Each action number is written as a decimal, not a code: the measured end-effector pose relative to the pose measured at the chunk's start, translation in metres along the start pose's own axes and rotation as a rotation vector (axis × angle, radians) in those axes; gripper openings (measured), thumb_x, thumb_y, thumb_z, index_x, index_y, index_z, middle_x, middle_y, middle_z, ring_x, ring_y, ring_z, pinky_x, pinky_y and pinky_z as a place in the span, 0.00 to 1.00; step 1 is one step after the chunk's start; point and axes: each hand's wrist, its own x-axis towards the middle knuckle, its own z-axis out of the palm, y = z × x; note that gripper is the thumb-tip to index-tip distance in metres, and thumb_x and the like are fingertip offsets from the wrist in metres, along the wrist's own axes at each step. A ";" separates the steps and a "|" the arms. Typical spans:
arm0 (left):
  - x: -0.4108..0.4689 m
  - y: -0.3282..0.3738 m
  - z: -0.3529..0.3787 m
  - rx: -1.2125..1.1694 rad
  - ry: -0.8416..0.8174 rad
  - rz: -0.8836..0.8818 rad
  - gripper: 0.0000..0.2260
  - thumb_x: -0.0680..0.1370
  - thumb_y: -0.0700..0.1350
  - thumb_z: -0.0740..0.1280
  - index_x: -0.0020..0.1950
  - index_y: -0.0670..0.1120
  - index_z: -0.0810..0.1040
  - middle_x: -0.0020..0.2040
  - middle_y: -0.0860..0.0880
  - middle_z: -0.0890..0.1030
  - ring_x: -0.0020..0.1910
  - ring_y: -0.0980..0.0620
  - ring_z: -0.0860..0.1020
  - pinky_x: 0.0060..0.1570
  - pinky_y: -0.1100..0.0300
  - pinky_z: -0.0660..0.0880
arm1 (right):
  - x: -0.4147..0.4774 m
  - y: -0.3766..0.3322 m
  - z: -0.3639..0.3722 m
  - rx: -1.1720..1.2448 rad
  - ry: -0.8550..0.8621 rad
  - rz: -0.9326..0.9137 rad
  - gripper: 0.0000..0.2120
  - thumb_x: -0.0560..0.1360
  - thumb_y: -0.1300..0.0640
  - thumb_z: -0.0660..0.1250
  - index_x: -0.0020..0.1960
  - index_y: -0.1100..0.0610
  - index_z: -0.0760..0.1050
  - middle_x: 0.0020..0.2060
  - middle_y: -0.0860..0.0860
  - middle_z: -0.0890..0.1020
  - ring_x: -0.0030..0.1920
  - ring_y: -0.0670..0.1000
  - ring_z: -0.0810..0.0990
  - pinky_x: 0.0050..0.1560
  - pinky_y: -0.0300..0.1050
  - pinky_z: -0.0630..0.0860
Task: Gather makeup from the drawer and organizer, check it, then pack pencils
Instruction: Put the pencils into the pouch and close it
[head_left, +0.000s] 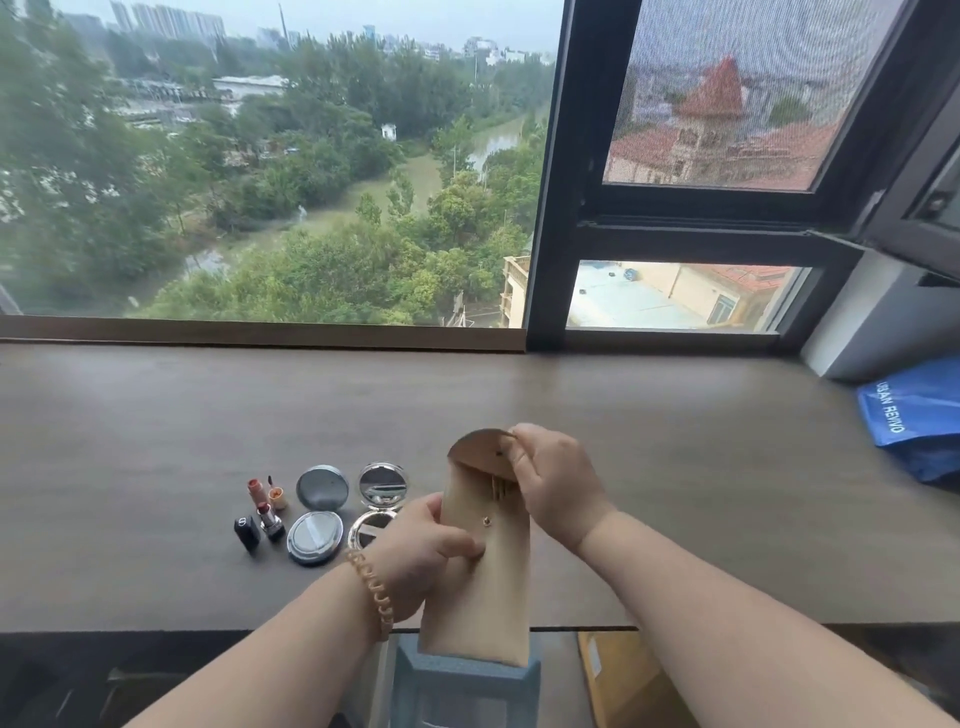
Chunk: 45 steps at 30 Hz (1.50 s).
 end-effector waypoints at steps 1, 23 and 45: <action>-0.001 -0.001 0.003 -0.004 0.003 0.001 0.16 0.62 0.32 0.67 0.49 0.37 0.78 0.41 0.39 0.81 0.37 0.44 0.81 0.39 0.55 0.78 | 0.004 0.003 -0.006 0.071 0.032 0.053 0.18 0.76 0.49 0.53 0.34 0.59 0.68 0.28 0.55 0.74 0.32 0.58 0.72 0.35 0.52 0.66; -0.001 0.016 -0.026 0.227 -0.086 -0.021 0.14 0.63 0.33 0.68 0.48 0.41 0.81 0.44 0.41 0.81 0.43 0.44 0.79 0.47 0.52 0.75 | 0.028 0.016 -0.027 0.102 -0.086 0.027 0.13 0.72 0.66 0.62 0.52 0.54 0.77 0.46 0.51 0.76 0.45 0.50 0.75 0.49 0.45 0.74; 0.007 0.022 -0.043 0.646 -0.252 0.024 0.14 0.64 0.36 0.67 0.47 0.47 0.80 0.41 0.49 0.81 0.39 0.53 0.79 0.39 0.58 0.76 | 0.024 -0.009 -0.025 0.116 -0.868 0.122 0.08 0.66 0.61 0.75 0.36 0.52 0.77 0.29 0.45 0.76 0.26 0.40 0.74 0.35 0.44 0.78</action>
